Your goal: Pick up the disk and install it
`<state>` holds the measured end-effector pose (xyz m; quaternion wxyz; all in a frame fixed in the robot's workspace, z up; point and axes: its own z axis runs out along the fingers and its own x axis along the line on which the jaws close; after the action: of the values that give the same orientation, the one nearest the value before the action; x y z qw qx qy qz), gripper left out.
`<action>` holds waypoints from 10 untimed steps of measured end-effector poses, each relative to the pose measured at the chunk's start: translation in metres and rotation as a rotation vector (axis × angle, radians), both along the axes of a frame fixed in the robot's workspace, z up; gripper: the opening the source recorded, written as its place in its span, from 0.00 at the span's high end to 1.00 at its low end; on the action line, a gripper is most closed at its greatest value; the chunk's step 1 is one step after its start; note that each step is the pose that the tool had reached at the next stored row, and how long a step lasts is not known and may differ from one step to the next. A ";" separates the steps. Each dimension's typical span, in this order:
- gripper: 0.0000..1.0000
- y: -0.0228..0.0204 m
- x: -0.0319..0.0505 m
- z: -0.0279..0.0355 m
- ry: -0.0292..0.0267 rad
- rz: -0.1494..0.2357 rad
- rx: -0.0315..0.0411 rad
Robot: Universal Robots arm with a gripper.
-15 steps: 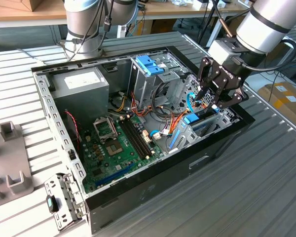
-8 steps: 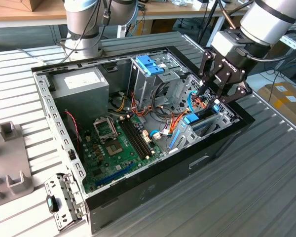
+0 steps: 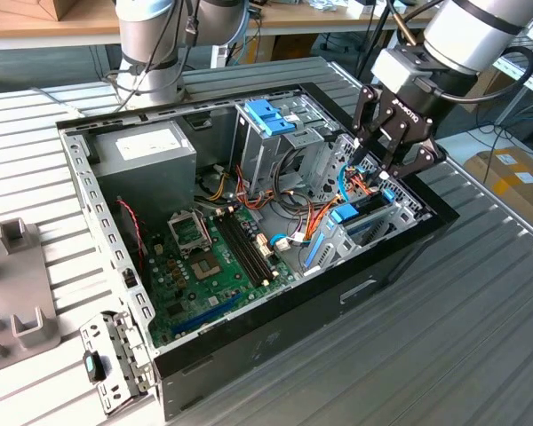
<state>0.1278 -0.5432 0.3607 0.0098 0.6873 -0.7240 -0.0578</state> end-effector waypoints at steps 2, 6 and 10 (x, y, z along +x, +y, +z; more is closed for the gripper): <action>0.52 0.0000 0.0000 0.0000 0.0000 0.000 0.0002; 0.52 0.0000 0.0000 0.0000 0.0000 0.000 0.0003; 0.78 0.0000 0.0000 0.0000 0.0000 0.000 0.0004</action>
<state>0.1278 -0.5432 0.3607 0.0097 0.6873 -0.7240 -0.0580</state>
